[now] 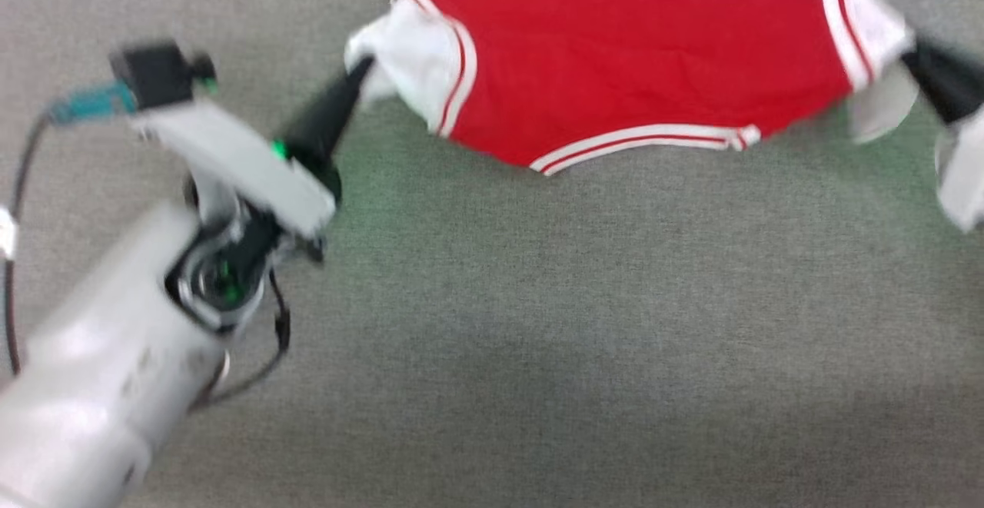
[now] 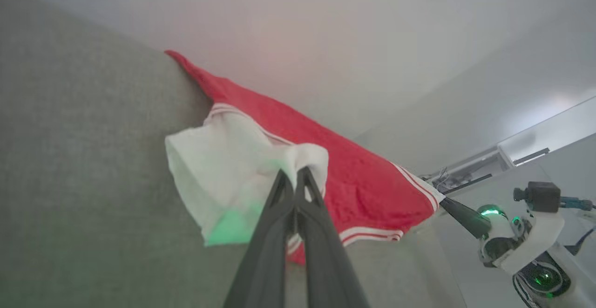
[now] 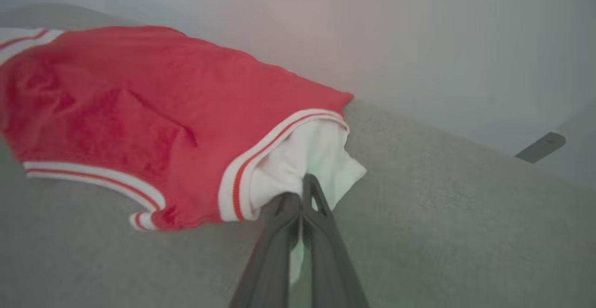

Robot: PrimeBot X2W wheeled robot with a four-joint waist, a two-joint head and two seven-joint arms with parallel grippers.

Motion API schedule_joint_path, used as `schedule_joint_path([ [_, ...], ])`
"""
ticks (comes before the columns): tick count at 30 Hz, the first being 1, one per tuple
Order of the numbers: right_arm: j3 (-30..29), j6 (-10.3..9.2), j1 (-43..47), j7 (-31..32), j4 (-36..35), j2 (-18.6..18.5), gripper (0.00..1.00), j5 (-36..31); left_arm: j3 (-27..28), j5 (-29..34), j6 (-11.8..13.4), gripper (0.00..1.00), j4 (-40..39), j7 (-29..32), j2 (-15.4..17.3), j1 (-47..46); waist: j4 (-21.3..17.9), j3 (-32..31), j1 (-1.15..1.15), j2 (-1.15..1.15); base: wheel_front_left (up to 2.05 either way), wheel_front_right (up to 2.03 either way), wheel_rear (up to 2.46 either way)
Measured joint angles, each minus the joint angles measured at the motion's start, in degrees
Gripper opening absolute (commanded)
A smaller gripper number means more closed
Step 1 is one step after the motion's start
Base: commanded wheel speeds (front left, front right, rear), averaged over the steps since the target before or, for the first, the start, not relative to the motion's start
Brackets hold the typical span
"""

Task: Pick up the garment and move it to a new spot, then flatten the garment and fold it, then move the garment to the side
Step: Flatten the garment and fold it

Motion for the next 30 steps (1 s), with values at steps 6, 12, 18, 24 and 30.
schedule_joint_path([
  [6,-4.5,-0.02,18.6,11.4,-14.8,-8.7,0.0,7.1,-3.7,0.1,0.0,0.0,-10.4,2.6,7.7,11.0,0.2,-2.9,0.0,0.0,0.0,0.0,0.0],
  [12,-12.1,-0.02,31.5,16.1,-24.2,-10.4,0.0,7.5,-4.7,-0.8,0.0,0.0,-19.5,3.3,14.7,18.3,-0.2,-4.9,0.0,0.0,0.0,0.0,0.0],
  [18,-19.4,-0.02,43.6,22.6,-32.8,-10.6,0.0,6.6,-5.5,-1.6,0.0,0.0,-29.4,3.4,23.3,25.6,-1.3,-6.2,0.0,0.0,0.0,0.0,0.0],
  [24,-25.9,-0.02,53.2,29.9,-40.6,-10.6,0.0,7.6,-6.1,-4.0,0.0,0.0,-39.1,4.0,31.1,31.6,-2.2,-6.2,0.0,0.0,0.0,0.0,0.0],
  [30,-31.0,-0.02,59.6,35.2,-45.4,-9.4,0.0,8.5,-6.6,-5.6,0.0,0.0,-45.8,4.8,35.0,34.6,-2.1,-6.0,0.0,0.0,0.0,0.0,0.0],
])
